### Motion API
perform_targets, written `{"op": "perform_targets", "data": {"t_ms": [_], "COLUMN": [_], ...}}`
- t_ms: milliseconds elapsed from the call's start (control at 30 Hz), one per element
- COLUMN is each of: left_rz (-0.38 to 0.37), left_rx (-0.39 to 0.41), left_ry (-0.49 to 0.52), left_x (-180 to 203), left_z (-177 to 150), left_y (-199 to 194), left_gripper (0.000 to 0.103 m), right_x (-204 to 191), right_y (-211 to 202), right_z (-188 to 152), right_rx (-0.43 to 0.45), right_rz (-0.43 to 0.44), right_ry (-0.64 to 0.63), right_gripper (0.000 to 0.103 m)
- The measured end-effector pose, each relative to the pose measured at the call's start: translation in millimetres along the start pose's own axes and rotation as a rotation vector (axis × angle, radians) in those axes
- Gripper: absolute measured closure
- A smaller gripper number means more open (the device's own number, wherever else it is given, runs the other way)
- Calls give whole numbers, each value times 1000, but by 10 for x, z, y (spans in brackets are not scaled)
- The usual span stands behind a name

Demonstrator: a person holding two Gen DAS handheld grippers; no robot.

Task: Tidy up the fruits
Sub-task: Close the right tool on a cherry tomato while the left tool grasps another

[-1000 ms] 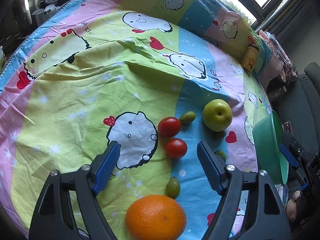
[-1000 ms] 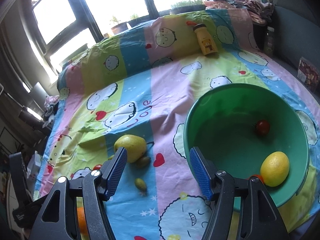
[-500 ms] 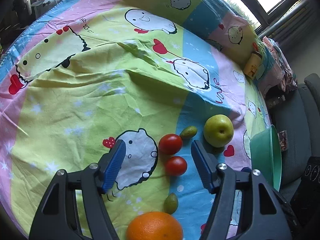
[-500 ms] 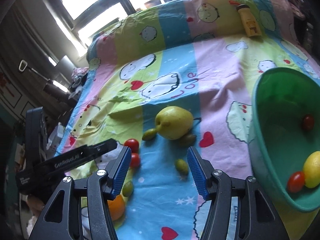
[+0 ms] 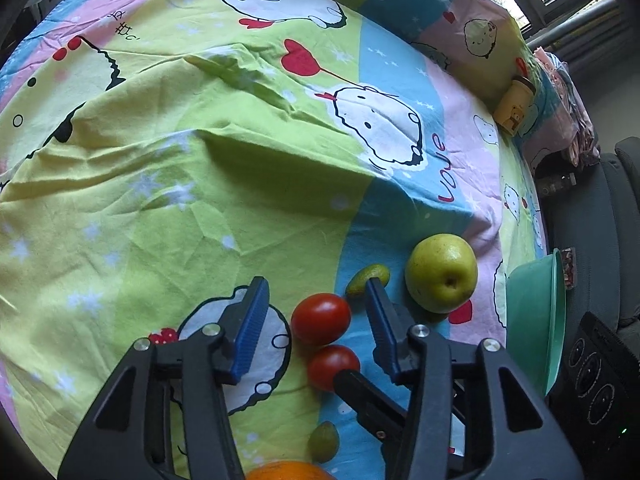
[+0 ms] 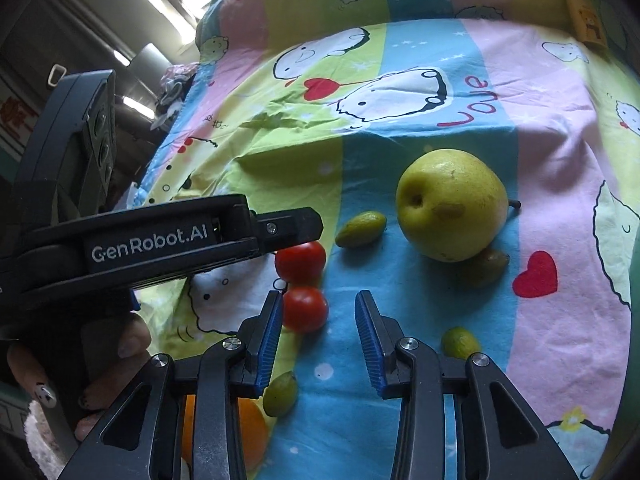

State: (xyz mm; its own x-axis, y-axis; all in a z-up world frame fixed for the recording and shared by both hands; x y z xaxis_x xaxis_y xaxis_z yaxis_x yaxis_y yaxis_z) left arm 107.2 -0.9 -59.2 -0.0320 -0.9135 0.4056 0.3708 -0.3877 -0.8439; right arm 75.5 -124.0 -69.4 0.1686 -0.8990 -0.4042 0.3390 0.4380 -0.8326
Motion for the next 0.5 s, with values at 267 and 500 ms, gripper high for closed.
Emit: {"op": "perform_targets", "data": {"t_ms": [267, 500], "left_rz": [-8, -42], "left_rx": [-20, -26], "left_ry": [23, -25], "left_x": [65, -32], "left_z": [-26, -46], "left_y": [90, 69], "left_gripper": [68, 71], "right_x": [-113, -156], "right_y": [62, 112], "right_z": [-32, -59], "right_rx": [10, 4], "right_rz": [-12, -2], "right_ry": [-52, -66], "right_gripper": [67, 67]}}
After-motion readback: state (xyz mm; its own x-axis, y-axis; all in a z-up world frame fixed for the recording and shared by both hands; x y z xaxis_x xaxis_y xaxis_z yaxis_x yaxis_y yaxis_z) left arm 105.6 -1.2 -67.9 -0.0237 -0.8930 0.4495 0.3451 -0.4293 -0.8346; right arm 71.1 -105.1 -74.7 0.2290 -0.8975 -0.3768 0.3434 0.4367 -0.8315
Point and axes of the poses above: each gripper's, at about its wrist camera, not at the fingertips, and y roughly the way its jaws point, x to its right, z to its top, the point moved 2 cm from there along y, roughly the way its jaws point, and after that the axes turned 8 degrees about y, right-handed, at the moved point
